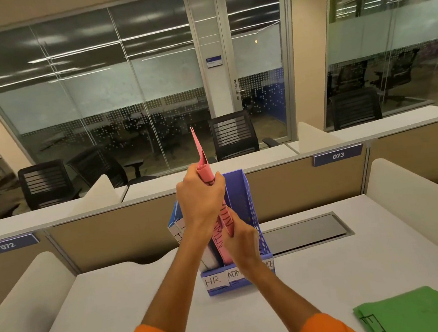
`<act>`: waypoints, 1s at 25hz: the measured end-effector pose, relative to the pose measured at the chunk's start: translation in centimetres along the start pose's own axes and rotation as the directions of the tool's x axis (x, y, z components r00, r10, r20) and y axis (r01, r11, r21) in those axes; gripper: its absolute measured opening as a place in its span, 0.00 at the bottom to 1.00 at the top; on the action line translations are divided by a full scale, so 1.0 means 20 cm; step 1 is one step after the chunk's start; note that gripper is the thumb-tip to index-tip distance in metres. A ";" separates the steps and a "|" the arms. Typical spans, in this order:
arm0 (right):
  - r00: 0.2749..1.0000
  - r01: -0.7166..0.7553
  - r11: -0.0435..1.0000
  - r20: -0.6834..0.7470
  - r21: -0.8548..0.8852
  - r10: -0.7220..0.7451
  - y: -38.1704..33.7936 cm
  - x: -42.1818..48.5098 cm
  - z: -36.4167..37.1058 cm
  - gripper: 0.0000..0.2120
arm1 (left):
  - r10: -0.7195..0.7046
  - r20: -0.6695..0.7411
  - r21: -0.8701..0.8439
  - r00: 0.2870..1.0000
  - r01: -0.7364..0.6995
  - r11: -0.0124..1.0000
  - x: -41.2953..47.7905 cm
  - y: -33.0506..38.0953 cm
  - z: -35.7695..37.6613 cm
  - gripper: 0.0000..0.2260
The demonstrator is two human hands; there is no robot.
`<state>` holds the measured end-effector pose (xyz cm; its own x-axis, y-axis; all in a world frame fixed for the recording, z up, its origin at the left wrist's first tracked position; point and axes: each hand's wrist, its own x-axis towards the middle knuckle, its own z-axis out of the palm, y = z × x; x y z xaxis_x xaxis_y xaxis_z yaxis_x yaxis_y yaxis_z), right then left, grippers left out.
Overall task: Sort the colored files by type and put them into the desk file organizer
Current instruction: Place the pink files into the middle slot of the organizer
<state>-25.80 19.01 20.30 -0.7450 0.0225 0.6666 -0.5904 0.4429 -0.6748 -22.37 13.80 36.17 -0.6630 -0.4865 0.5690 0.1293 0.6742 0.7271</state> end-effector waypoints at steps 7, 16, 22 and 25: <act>0.996 -0.088 0.996 0.037 0.017 0.087 0.22 0.05 0.23 0.23 | 0.021 0.120 0.023 0.993 -0.024 0.999 0.17 -0.24 0.17 0.17; 0.989 -0.129 0.991 0.079 0.043 0.126 0.39 0.03 0.39 0.24 | 0.022 0.143 0.041 0.989 -0.028 0.999 0.22 -0.53 0.35 0.17; 0.979 -0.192 0.981 0.073 0.032 0.189 0.46 0.06 0.45 0.22 | 0.075 0.159 0.010 0.984 -0.078 0.997 0.23 -0.53 0.39 0.22; 0.962 -0.248 0.968 0.111 -0.033 0.250 0.53 0.00 0.48 0.23 | 0.072 0.192 -0.006 0.979 -0.072 0.997 0.17 -0.55 0.41 0.25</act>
<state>-35.05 15.05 10.02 -0.8989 0.0328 0.4369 -0.3763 0.4531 -0.8082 -32.13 9.20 26.97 -0.7809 -0.3213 0.5357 0.1814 0.7040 0.6866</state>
